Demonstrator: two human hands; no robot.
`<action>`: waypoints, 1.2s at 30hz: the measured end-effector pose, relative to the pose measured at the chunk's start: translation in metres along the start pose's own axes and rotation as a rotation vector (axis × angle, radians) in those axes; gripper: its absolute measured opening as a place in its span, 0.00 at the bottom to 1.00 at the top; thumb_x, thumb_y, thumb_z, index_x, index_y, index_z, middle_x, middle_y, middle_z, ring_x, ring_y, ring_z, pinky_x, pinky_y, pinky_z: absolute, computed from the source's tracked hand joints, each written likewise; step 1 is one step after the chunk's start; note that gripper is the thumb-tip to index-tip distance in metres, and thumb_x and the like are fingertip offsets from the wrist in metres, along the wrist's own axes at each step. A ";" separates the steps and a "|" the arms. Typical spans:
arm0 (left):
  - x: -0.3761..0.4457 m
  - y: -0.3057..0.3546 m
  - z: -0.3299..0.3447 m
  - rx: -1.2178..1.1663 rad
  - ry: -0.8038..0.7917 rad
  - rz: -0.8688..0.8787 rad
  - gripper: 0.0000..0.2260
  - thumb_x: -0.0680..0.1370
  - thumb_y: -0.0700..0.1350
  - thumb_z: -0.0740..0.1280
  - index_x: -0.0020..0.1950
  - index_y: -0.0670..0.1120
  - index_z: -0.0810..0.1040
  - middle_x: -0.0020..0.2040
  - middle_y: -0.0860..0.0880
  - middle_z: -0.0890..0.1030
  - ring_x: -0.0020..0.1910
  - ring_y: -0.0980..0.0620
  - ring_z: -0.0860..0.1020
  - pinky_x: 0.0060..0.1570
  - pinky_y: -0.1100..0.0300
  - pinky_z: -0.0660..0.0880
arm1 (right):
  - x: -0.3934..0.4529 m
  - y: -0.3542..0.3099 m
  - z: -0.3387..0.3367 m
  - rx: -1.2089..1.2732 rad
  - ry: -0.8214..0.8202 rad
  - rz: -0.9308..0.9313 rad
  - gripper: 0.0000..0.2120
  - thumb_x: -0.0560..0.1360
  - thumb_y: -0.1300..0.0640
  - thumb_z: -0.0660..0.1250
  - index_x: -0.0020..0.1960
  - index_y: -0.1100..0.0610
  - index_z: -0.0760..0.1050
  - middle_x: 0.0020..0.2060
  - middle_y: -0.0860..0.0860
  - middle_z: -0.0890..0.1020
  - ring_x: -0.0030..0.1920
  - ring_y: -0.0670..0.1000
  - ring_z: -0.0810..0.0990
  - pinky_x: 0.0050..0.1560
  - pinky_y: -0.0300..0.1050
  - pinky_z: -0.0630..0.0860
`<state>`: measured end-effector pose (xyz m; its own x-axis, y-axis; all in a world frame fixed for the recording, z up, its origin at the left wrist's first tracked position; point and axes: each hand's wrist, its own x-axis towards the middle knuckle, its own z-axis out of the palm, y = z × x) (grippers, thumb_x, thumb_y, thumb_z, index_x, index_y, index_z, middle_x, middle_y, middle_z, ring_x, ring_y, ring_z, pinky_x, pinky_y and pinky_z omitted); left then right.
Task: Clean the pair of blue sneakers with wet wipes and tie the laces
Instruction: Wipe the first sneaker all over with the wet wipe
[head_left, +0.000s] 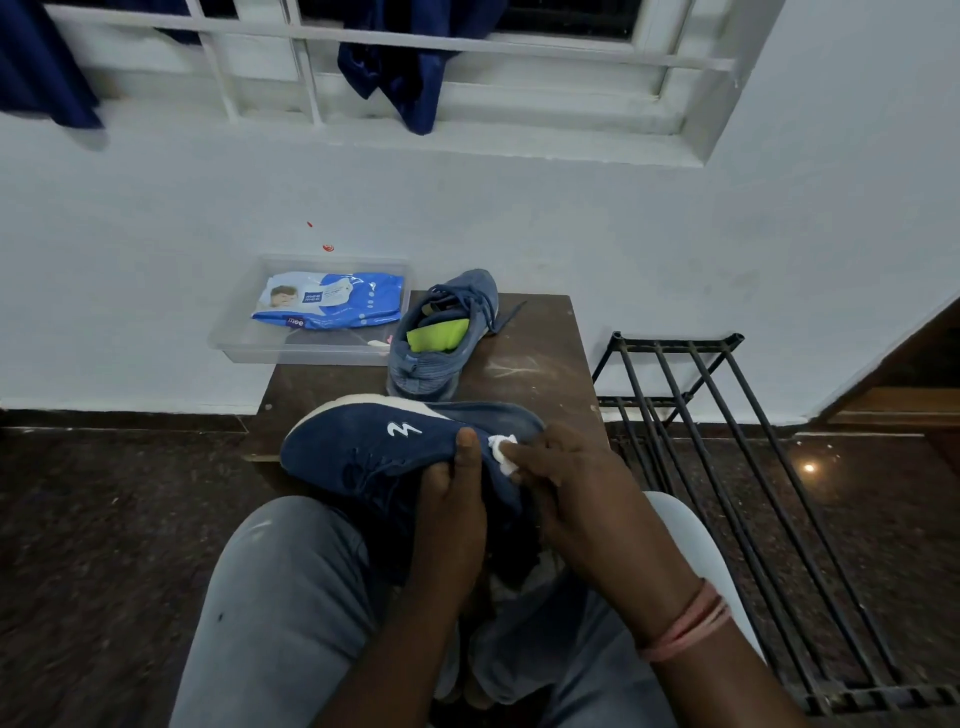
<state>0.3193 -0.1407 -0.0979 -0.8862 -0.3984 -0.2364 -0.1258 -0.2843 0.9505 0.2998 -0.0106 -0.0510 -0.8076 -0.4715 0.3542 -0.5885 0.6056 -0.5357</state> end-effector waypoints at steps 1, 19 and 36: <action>-0.003 0.001 0.002 0.016 0.047 0.026 0.35 0.73 0.76 0.60 0.62 0.49 0.81 0.61 0.50 0.83 0.63 0.51 0.80 0.69 0.47 0.73 | 0.003 0.002 0.000 0.031 0.028 0.007 0.11 0.77 0.57 0.66 0.55 0.56 0.85 0.46 0.49 0.84 0.47 0.43 0.80 0.52 0.27 0.70; -0.018 0.015 0.008 0.134 0.249 0.283 0.15 0.85 0.53 0.56 0.43 0.57 0.79 0.44 0.61 0.82 0.44 0.72 0.79 0.46 0.78 0.69 | 0.028 -0.011 0.009 -0.051 -0.012 0.012 0.04 0.72 0.61 0.69 0.41 0.58 0.82 0.39 0.53 0.82 0.42 0.55 0.79 0.45 0.55 0.77; -0.005 0.014 -0.004 0.167 0.322 0.275 0.17 0.86 0.52 0.59 0.45 0.47 0.82 0.44 0.51 0.85 0.47 0.58 0.83 0.53 0.57 0.76 | 0.009 -0.031 0.014 0.000 0.004 0.034 0.06 0.75 0.59 0.67 0.44 0.55 0.83 0.39 0.50 0.81 0.42 0.48 0.77 0.44 0.48 0.77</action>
<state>0.3235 -0.1458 -0.0842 -0.7164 -0.6976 0.0039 0.0014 0.0041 1.0000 0.3110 -0.0425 -0.0416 -0.8274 -0.4477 0.3391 -0.5606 0.6215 -0.5473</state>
